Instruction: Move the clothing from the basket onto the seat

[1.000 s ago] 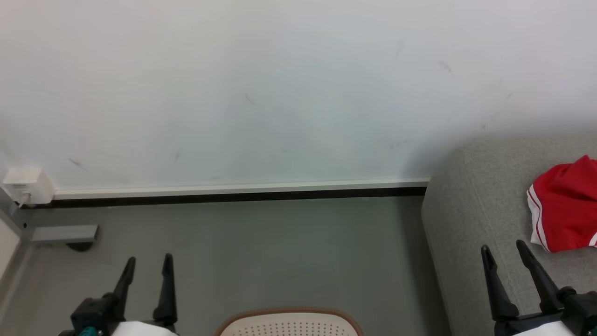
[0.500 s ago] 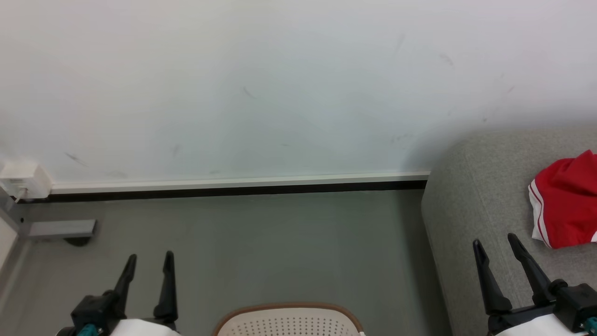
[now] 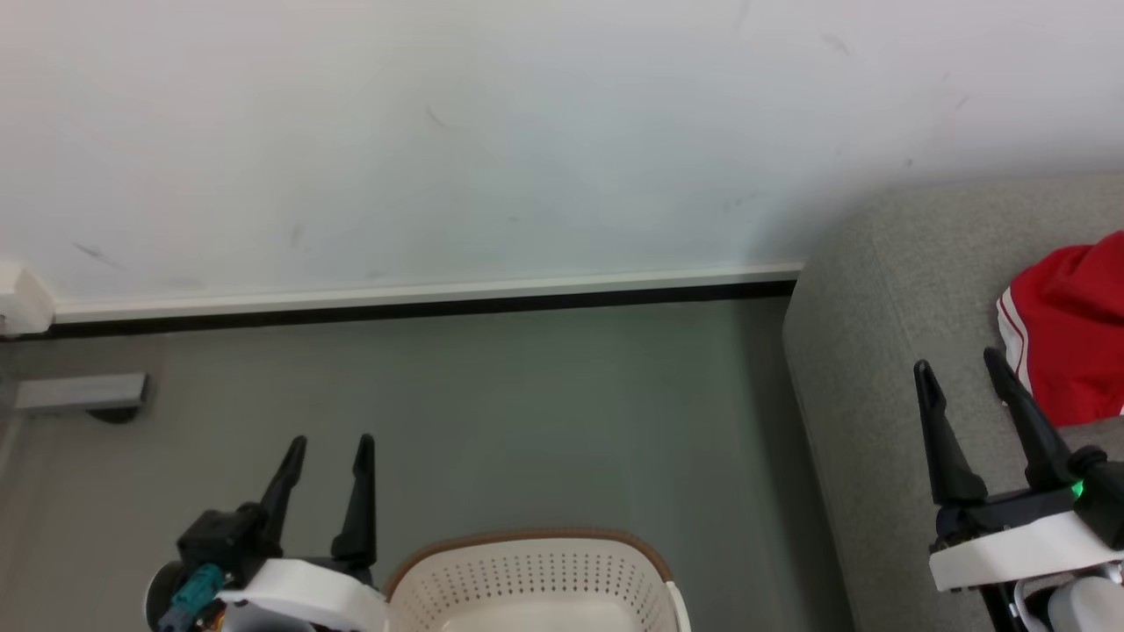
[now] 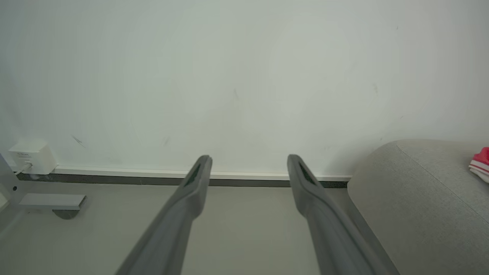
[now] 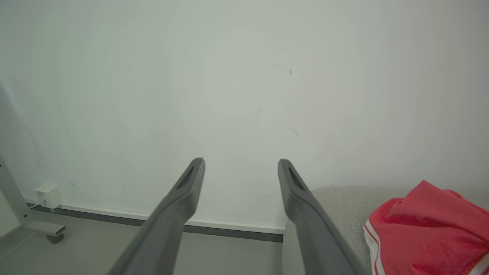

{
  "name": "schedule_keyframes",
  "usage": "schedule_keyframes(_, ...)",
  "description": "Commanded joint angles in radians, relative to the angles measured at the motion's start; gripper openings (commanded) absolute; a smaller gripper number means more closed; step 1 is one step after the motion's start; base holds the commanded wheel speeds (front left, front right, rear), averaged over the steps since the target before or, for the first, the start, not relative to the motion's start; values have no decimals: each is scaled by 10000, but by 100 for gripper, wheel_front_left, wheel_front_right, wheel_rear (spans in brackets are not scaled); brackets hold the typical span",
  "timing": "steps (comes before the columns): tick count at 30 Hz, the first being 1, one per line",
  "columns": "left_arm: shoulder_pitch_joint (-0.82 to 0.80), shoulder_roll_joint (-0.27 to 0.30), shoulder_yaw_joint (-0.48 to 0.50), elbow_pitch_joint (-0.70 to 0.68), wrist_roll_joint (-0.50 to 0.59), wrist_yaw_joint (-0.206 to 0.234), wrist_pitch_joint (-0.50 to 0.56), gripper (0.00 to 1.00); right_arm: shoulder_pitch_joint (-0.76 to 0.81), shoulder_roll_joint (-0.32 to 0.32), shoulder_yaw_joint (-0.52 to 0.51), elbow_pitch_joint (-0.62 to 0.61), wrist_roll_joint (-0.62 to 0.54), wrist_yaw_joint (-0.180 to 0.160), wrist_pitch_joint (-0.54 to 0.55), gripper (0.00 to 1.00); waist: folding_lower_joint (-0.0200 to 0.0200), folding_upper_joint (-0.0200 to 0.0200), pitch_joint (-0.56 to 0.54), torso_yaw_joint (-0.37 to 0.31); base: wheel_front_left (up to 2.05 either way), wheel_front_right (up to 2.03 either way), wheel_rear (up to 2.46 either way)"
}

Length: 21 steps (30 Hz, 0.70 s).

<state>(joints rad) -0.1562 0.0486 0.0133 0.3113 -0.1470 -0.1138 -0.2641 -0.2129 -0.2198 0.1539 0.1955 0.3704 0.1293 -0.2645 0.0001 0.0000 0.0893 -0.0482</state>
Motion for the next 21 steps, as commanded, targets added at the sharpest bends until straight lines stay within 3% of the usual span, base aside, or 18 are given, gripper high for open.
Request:
schedule_keyframes(1, -284, 37, -122, 88, -29, -37, -5, 100, -329, -92, -69, -93, 69, 28, 4, 100, -1, 0, 484, -128, 0, 0, 0)
schedule_keyframes(10, -1391, 39, -865, 942, 157, -116, -5, 100, -1683, -153, -262, -488, 57, 28, 5, 100, -1, 0, 2219, -462, 0, 0, 0)
schedule_keyframes(21, -3164, 306, -1774, 3005, 330, -164, -5, 100, -3305, -42, -728, -955, 137, 28, 7, 100, -1, 0, 4420, -802, 0, 0, 0)
